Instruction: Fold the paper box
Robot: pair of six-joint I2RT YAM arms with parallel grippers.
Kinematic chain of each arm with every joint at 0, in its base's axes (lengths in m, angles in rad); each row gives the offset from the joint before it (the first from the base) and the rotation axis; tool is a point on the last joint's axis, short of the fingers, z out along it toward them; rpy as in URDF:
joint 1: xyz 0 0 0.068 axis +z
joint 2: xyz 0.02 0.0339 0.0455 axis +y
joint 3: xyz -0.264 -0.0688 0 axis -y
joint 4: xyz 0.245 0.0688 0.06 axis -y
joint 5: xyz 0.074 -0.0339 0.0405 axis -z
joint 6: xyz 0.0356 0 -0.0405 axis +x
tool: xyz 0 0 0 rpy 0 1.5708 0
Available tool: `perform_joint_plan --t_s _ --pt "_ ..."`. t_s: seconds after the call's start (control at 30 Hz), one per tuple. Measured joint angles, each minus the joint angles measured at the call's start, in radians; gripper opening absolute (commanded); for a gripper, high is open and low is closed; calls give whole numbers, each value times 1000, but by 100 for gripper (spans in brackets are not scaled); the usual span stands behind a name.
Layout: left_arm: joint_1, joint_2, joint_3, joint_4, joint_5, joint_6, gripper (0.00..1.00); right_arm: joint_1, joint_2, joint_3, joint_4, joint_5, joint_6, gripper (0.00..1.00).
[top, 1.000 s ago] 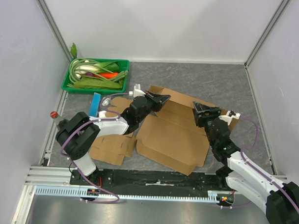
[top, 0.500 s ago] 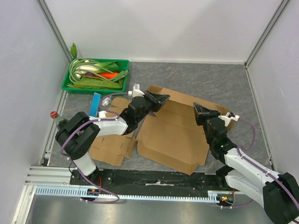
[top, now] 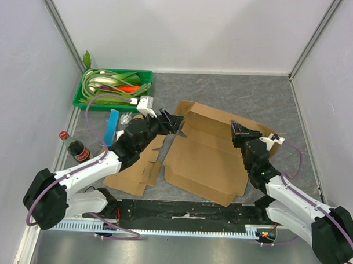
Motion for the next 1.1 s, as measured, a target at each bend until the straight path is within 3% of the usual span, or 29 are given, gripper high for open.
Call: perform_joint_plan --t_s 0.17,0.43,0.53,0.57,0.67,0.73,1.1 --pt "5 135 29 -74 -34 190 79 0 0 0 -2 1 0 0" --pt "21 319 121 -137 -92 324 70 0 -8 0 -20 2 0 0" --pt "28 362 164 -133 -95 356 56 0 -11 0 -26 3 0 0" --pt "28 371 174 -132 -95 363 39 0 -11 0 -28 3 0 0" --pt "29 396 212 -138 -95 402 6 0 -11 0 -30 5 0 0" --pt "29 408 249 -169 -95 422 2 0 -11 0 -30 5 0 0" --pt "33 414 399 -406 -53 360 2 -3 -11 3 -27 19 0 0"
